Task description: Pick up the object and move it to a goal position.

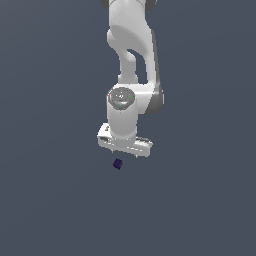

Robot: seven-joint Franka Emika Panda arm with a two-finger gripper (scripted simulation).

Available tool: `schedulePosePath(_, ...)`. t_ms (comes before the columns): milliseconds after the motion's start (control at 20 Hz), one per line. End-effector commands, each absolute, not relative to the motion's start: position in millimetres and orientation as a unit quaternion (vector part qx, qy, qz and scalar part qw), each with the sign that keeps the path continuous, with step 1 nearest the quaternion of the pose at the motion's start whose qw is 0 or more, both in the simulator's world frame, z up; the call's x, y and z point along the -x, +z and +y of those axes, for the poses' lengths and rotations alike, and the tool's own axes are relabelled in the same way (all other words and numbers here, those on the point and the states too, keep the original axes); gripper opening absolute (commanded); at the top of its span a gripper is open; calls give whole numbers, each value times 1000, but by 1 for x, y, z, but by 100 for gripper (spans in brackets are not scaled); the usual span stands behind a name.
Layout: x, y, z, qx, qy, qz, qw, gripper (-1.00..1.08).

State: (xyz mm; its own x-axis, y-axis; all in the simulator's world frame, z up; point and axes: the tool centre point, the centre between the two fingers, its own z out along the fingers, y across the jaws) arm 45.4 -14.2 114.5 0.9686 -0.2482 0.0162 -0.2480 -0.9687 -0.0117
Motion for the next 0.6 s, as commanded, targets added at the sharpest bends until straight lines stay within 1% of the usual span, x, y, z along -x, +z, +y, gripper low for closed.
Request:
schedulePosePath(0, -49, 100, -26, 987, -6, 159, 4, 100)
schedulePosePath(300, -53, 78, -43, 978, -1, 208, 1, 100)
schedulePosePath(550, -54, 72, -48, 975, 0, 220, 0, 100)
